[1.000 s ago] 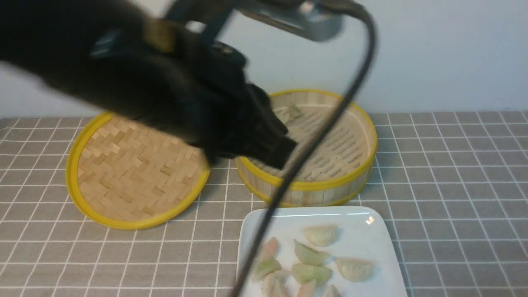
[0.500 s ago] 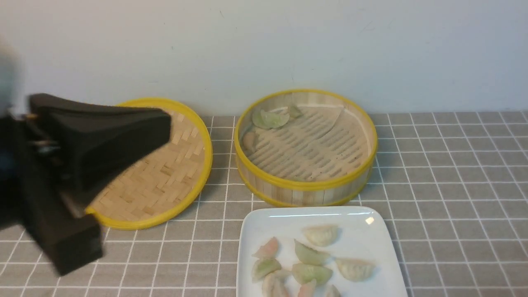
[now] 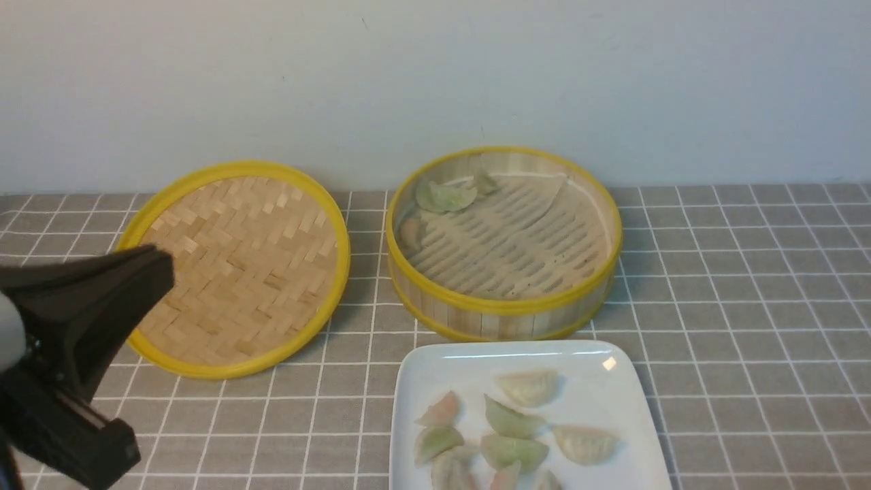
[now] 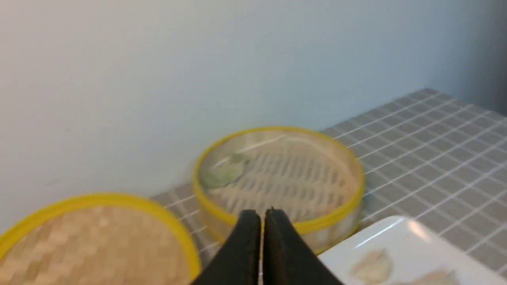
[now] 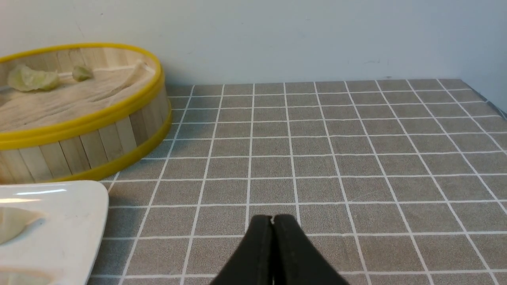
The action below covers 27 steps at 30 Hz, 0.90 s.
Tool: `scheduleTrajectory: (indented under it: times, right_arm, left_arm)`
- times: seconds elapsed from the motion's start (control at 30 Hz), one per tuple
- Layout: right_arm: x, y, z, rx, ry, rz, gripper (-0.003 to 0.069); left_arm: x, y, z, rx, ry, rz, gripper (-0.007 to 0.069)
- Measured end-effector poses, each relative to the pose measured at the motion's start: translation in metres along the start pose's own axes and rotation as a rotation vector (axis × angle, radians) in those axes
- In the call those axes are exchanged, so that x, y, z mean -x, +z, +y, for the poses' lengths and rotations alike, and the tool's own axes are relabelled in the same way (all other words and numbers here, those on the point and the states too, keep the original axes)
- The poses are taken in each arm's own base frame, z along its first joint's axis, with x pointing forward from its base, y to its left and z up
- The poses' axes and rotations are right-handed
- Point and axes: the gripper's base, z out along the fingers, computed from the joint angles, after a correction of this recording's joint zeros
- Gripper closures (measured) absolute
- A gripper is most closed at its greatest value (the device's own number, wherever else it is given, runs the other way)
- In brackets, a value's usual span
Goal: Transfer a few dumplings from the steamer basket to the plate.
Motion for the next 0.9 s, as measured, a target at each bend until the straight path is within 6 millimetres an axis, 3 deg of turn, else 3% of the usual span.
scheduleTrajectory:
  times: [0.07,0.17,0.3,0.47,0.9]
  right_arm:
    - [0.0,0.0,0.0,0.0,0.0,0.0,0.0673]
    - [0.0,0.0,0.0,0.0,0.0,0.0,0.0673]
    - [0.0,0.0,0.0,0.0,0.0,0.0,0.0673]
    - [0.0,0.0,0.0,0.0,0.0,0.0,0.0673]
    - [0.0,0.0,0.0,0.0,0.0,0.0,0.0673]
  left_arm:
    - [-0.031,-0.004,0.009,0.081,-0.023,0.018,0.0629]
    - [-0.094,-0.017,0.019,0.216,-0.05,0.061,0.0629]
    - [-0.142,-0.029,0.02,0.304,-0.072,0.097,0.0629]
    - [-0.152,-0.037,0.02,0.351,-0.079,0.134,0.0629]
    - [-0.152,-0.039,0.022,0.404,-0.068,0.13,0.0629]
